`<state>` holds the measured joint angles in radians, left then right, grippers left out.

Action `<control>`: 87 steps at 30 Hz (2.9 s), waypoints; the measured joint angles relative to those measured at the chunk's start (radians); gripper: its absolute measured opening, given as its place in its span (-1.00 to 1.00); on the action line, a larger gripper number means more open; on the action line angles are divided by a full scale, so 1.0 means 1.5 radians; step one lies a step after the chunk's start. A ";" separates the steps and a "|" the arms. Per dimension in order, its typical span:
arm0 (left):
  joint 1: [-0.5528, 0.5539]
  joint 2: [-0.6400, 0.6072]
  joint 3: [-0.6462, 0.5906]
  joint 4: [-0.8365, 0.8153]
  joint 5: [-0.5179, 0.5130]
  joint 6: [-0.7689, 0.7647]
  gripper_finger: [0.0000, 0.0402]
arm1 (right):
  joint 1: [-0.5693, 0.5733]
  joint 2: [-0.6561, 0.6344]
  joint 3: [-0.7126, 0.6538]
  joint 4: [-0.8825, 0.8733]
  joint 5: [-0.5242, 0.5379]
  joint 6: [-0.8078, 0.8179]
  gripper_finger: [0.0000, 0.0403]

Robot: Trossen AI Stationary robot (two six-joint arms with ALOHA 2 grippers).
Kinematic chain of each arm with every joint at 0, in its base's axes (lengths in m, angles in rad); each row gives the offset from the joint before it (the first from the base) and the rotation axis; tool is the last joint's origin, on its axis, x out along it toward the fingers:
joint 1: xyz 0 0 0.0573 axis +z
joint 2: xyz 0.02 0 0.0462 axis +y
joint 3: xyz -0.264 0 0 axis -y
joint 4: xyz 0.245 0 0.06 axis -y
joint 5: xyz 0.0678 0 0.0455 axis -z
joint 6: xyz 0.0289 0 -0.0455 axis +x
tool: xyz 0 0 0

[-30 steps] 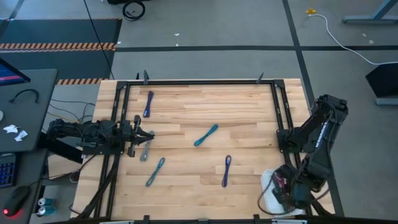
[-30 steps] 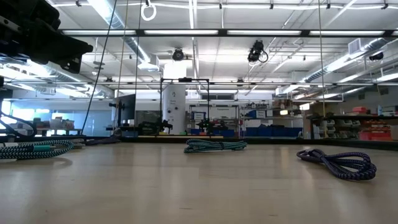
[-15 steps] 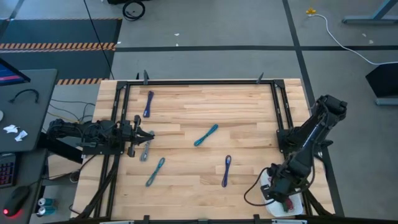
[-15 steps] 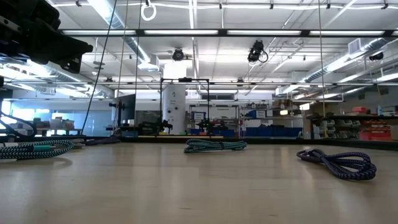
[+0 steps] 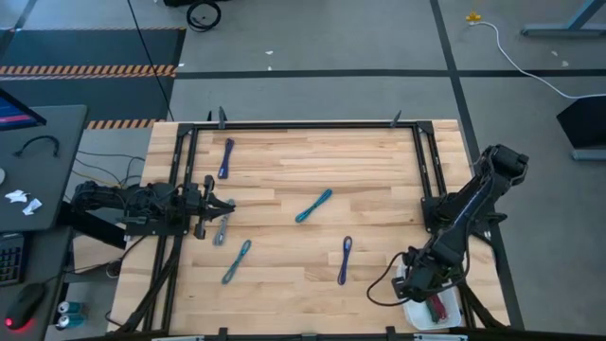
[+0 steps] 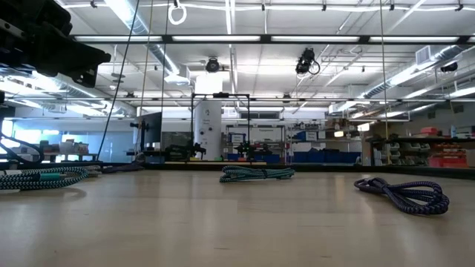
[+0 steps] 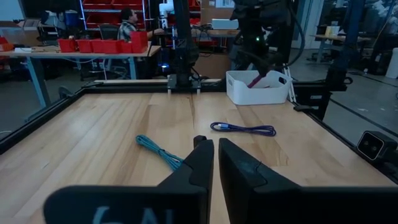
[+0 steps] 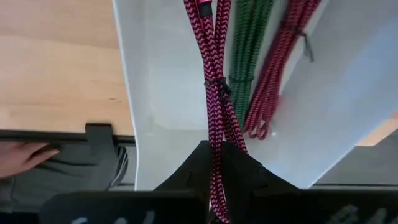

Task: Pick and place USB-C Cables
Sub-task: Put the pink charger cable into the white bin, then put the bottom violet charger cable into the white bin

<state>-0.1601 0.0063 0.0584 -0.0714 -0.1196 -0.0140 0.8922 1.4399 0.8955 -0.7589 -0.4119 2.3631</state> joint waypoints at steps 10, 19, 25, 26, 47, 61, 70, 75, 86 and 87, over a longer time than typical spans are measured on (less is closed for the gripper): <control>0.000 0.000 0.000 0.000 0.000 0.000 -0.81 | 0.016 0.000 -0.003 -0.013 0.032 -0.005 -0.59; 0.000 0.000 0.000 0.000 0.000 0.000 -0.85 | 0.029 -0.017 0.010 -0.018 0.078 -0.045 -0.30; 0.000 0.000 0.000 0.000 0.000 0.000 -0.82 | 0.040 -0.058 0.072 -0.012 0.176 -0.199 -0.29; 0.000 0.000 0.000 0.000 0.000 0.000 -0.82 | 0.042 -0.064 0.080 -0.013 0.209 -0.239 -0.29; 0.000 0.000 0.000 0.000 0.000 0.000 -0.83 | -0.041 0.081 0.088 0.216 0.755 -0.985 -0.33; 0.000 0.000 0.000 0.000 0.000 0.000 -0.85 | -0.057 0.207 0.088 0.666 0.788 -1.358 -0.34; 0.000 0.000 0.000 0.000 0.000 0.000 -0.81 | -0.102 0.206 0.088 0.816 0.748 -1.454 -0.34; 0.000 0.000 0.000 0.000 0.000 0.000 -0.81 | -0.137 0.164 0.088 0.741 0.689 -1.422 -0.28; 0.000 0.000 0.000 0.007 0.000 0.000 -0.85 | -0.237 0.058 0.088 0.393 0.614 -1.187 0.19; 0.000 0.000 0.000 0.007 0.000 -0.001 -0.84 | -0.245 0.058 0.088 0.373 0.608 -1.149 0.23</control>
<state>-0.1604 0.0063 0.0585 -0.0609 -0.1192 -0.0150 0.5240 1.5274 1.0271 -0.1988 0.5000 0.6400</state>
